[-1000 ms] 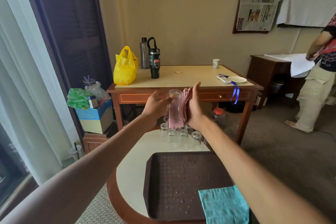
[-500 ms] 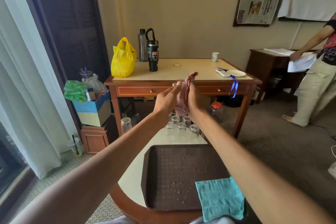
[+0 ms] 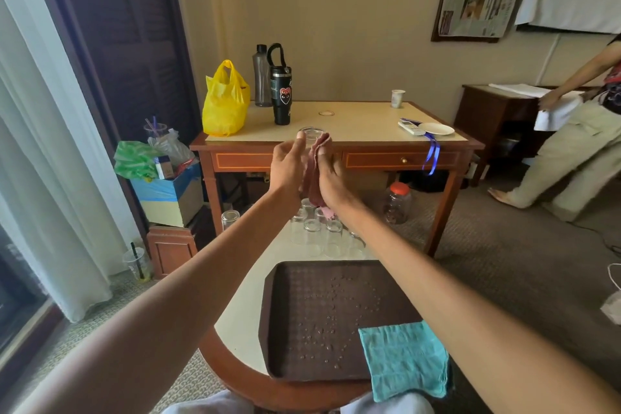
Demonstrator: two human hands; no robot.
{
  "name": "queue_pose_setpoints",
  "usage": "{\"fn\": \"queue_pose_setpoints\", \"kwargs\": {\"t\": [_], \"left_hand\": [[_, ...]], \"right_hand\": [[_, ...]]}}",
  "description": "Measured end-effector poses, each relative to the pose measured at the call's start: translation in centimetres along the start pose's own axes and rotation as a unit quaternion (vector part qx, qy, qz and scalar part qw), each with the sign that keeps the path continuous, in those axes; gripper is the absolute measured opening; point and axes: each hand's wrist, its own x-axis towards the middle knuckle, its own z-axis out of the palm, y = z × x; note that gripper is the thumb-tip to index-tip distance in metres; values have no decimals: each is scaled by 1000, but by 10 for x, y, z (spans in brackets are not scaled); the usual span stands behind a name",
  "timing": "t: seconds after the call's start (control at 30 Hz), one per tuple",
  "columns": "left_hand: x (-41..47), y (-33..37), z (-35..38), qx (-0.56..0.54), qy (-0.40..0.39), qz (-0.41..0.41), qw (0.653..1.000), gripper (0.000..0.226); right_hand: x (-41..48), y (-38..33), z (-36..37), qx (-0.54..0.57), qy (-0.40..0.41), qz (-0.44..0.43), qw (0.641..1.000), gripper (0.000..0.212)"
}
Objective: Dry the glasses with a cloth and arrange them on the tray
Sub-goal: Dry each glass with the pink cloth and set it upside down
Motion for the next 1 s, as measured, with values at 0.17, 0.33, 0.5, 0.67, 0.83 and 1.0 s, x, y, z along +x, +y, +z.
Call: {"fn": "queue_pose_setpoints", "kwargs": {"t": [0.17, 0.33, 0.5, 0.67, 0.83, 1.0], "left_hand": [[-6, 2, 5, 12, -16, -28, 999, 35], [-11, -3, 9, 41, -19, -10, 999, 48], [3, 7, 5, 28, 41, 11, 999, 44], [6, 7, -6, -17, 15, -7, 1000, 43], [-3, 11, -5, -7, 6, 7, 1000, 35], [-14, 6, -1, 49, 0, -26, 998, 45]], "right_hand": [[12, -22, -3, -56, 88, -15, 994, 55], [10, -44, -9, 18, 75, 56, 995, 55], [-9, -20, 0, -48, 35, 50, 997, 62], [-14, -10, 7, -28, -5, -1, 1000, 59], [0, -7, 16, -119, 71, -44, 989, 45], [9, -38, 9, -88, 121, -34, 988, 51]]}}
